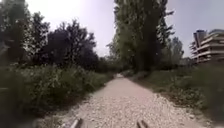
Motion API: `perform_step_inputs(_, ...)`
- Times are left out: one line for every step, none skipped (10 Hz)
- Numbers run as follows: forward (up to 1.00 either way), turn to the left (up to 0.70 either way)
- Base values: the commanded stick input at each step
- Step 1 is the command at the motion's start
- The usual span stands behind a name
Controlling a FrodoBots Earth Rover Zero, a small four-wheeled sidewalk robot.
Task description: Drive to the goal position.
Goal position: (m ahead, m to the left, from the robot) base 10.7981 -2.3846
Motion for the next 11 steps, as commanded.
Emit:
perform_step_inputs(0.85, 0.0)
perform_step_inputs(0.85, 0.0)
perform_step_inputs(0.85, -0.34)
perform_step_inputs(0.85, -0.31)
perform_step_inputs(0.85, -0.02)
perform_step_inputs(0.85, 0.0)
perform_step_inputs(0.85, 0.0)
perform_step_inputs(0.85, -0.34)
perform_step_inputs(0.85, -0.34)
perform_step_inputs(0.85, 0.0)
perform_step_inputs(0.85, 0.0)
